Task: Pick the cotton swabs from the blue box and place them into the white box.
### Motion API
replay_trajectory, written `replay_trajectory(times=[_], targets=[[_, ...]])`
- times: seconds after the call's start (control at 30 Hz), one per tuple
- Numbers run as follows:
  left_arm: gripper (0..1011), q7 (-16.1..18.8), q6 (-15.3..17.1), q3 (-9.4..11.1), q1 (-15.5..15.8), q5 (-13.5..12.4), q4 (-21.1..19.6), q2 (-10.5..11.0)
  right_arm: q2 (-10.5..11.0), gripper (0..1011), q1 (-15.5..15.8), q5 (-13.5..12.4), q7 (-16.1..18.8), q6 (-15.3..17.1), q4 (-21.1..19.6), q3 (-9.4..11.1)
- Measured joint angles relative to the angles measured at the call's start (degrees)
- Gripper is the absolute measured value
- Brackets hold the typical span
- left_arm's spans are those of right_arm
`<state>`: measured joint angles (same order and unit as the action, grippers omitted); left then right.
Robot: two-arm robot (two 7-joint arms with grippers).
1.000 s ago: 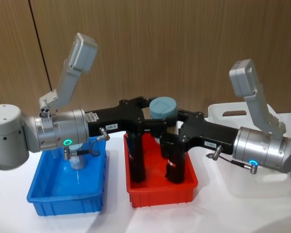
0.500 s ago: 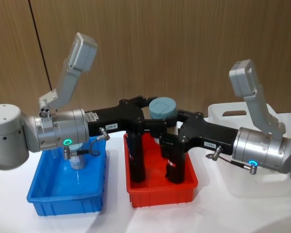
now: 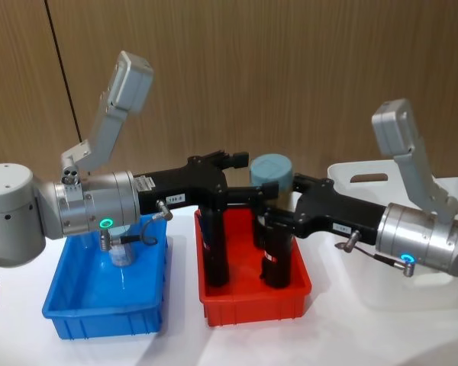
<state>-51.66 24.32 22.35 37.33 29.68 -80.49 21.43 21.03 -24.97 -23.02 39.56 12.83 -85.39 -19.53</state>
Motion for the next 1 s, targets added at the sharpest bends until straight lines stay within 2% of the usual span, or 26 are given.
replay_trajectory(times=[0.4,0.77,1.0], targets=[[1004,0.0,0.0,0.0,0.0,0.0,0.0,0.0,1.22,657,0.4,-0.46,-2.76,-1.33,3.16,1.01],[1004,0.0,0.0,0.0,0.0,-0.01,0.0,0.0,1.92,657,0.46,-0.45,-7.45,-3.03,6.67,2.04],[1004,0.0,0.0,0.0,0.0,-0.01,0.0,0.0,1.89,657,-0.25,0.09,-11.71,-4.6,10.15,2.65]])
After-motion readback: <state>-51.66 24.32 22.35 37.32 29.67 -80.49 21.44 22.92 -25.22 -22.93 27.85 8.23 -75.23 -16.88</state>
